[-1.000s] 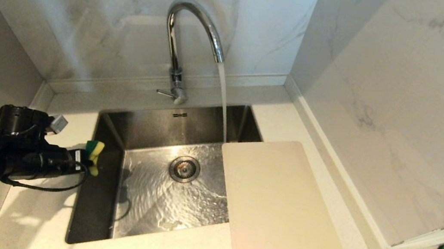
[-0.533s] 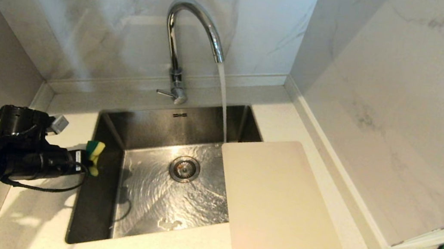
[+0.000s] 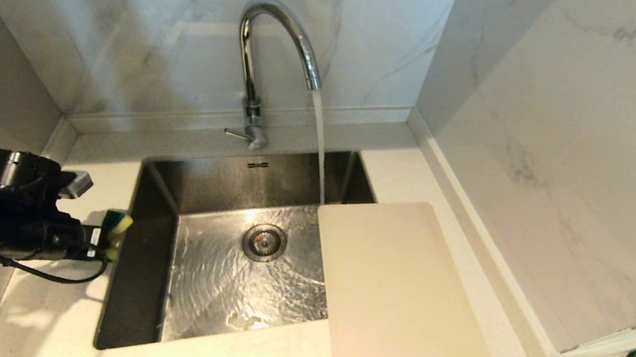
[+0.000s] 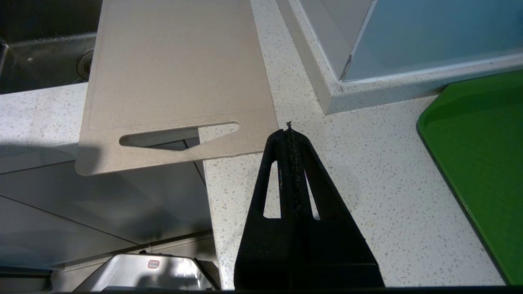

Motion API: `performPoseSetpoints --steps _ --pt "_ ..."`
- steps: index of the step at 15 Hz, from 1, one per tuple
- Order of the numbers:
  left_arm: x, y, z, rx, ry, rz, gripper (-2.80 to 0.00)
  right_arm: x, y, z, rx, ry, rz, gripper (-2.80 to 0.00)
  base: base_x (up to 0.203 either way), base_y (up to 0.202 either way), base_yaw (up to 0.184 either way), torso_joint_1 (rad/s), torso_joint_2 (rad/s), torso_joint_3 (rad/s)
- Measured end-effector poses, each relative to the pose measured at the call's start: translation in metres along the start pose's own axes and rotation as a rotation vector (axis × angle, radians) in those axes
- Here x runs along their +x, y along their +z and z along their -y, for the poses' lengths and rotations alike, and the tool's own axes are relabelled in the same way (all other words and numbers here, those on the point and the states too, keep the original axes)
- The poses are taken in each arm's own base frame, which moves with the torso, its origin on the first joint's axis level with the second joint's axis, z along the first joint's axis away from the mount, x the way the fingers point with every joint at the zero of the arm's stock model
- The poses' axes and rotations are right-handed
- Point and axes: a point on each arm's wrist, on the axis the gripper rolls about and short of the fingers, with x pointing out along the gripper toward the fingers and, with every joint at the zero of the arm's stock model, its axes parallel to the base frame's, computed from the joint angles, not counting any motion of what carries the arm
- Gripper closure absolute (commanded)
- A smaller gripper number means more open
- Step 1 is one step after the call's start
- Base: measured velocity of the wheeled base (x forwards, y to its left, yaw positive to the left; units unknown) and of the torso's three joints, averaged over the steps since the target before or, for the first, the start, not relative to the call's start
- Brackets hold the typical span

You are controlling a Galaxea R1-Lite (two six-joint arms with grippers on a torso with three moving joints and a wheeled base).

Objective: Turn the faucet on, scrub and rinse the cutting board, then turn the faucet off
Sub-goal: Put down the cleaning cloth

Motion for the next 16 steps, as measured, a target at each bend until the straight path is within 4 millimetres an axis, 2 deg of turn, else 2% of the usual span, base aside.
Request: performPoseSetpoints --steps 4,7,11,16 --pt "-0.029 0.024 0.000 0.004 0.006 0.006 0.00 0.000 0.000 0.000 0.006 -0.001 0.000 0.00 0.000 0.000 0.000 0.000 0.00 0.000" --pt "-0.049 0.027 0.001 0.022 0.002 -0.006 0.00 0.000 0.000 0.000 0.010 -0.005 0.000 0.00 0.000 0.000 0.000 0.000 0.00 0.000" --pt "-0.071 0.002 -0.008 0.077 0.021 -0.145 0.00 0.000 0.000 0.000 0.013 -0.010 0.000 0.00 0.000 0.000 0.000 0.000 0.00 0.000" --pt "-0.071 -0.035 -0.020 0.042 0.010 -0.224 0.00 0.000 0.000 0.000 0.016 -0.013 0.001 0.00 0.000 0.000 0.000 0.000 0.00 0.000"
